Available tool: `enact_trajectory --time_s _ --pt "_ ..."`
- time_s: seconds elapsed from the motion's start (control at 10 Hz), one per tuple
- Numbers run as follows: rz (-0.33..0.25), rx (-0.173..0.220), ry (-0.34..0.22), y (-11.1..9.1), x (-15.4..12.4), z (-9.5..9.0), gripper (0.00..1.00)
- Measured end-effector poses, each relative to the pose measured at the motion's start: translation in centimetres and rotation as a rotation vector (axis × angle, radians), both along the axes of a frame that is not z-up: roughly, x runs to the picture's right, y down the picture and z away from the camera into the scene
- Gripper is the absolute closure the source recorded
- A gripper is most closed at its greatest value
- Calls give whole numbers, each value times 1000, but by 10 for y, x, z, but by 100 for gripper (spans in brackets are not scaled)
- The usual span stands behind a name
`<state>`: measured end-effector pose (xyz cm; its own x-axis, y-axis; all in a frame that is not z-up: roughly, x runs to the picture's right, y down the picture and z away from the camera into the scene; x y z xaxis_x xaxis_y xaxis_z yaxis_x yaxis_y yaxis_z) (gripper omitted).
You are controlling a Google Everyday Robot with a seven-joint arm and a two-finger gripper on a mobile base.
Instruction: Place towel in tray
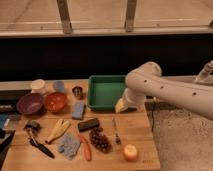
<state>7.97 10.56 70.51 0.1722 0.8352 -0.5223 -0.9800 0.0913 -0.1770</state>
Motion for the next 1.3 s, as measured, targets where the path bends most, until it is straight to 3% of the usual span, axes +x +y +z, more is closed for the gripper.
enact_trajectory --time_s 0.2,1.0,1.3 --pt "-90 9 -81 11 -50 -12 34" --pt "-114 11 -88 13 -52 -12 34" --pt "-246 20 -161 22 -96 -17 34"
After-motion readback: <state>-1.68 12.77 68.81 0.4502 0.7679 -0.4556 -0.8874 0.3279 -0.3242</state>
